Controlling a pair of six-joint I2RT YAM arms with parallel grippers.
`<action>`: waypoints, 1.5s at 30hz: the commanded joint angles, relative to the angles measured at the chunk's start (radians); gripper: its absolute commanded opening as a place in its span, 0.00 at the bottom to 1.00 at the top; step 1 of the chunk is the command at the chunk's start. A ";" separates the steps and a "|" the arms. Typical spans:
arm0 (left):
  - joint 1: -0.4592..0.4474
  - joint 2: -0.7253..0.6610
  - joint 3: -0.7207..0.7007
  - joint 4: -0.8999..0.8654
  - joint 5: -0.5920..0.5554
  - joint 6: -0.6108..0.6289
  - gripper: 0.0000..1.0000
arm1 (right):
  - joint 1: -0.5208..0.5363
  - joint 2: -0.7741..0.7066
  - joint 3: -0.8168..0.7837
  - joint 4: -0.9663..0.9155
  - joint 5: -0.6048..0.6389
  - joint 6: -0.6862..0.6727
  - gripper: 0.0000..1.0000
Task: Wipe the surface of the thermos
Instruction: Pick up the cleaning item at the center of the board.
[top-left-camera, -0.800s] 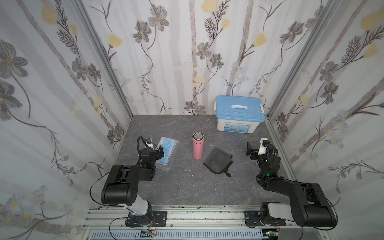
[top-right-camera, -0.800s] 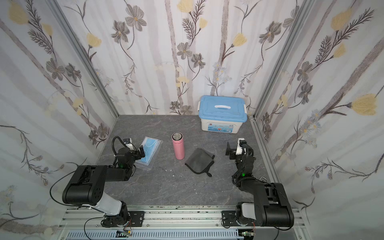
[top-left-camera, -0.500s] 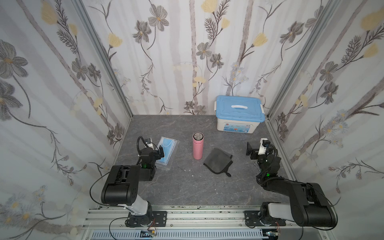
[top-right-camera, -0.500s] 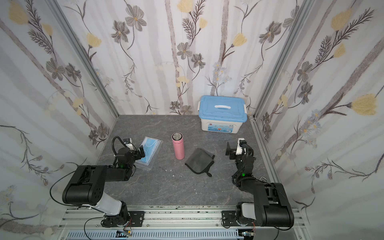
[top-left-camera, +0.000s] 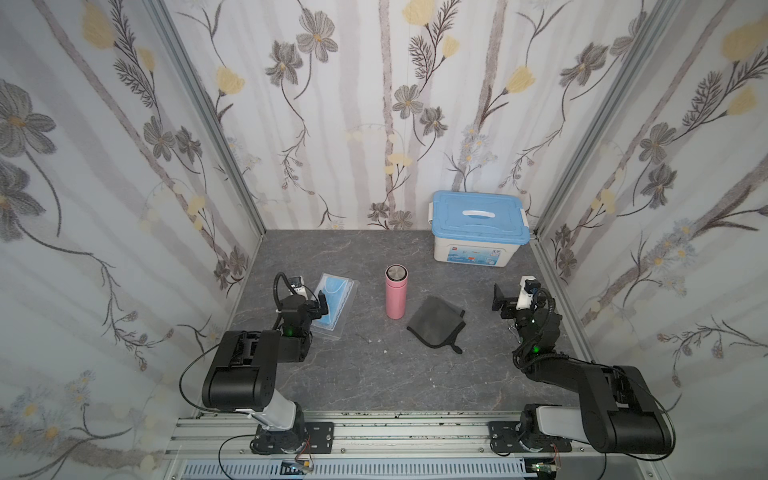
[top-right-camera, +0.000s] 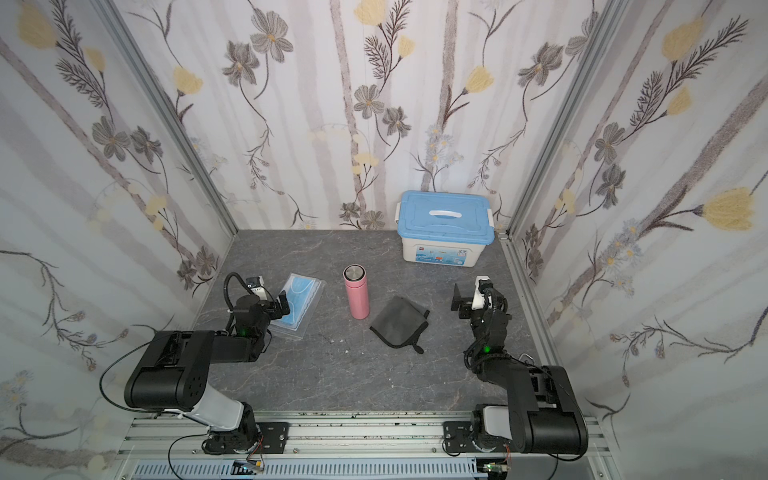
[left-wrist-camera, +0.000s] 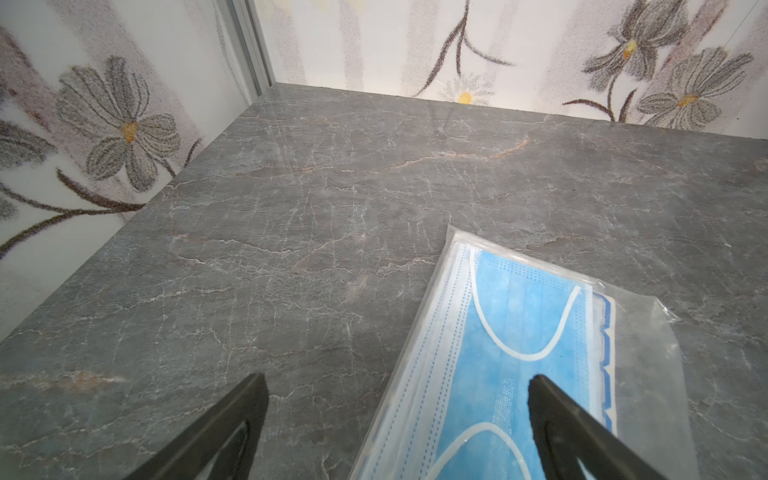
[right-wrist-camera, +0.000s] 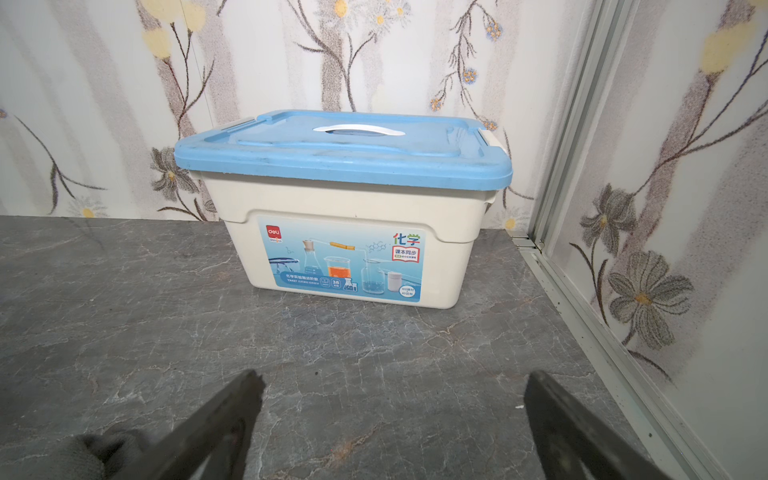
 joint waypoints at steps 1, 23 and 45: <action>0.001 -0.069 0.003 -0.014 -0.038 -0.014 1.00 | -0.002 -0.029 0.047 -0.042 -0.005 -0.012 1.00; -0.063 -0.585 0.535 -0.909 0.012 -0.186 1.00 | 0.111 -0.438 0.241 -0.793 0.041 0.137 1.00; -0.438 -0.127 1.321 -1.653 0.273 0.102 1.00 | 0.420 -0.126 0.560 -1.151 0.101 0.262 1.00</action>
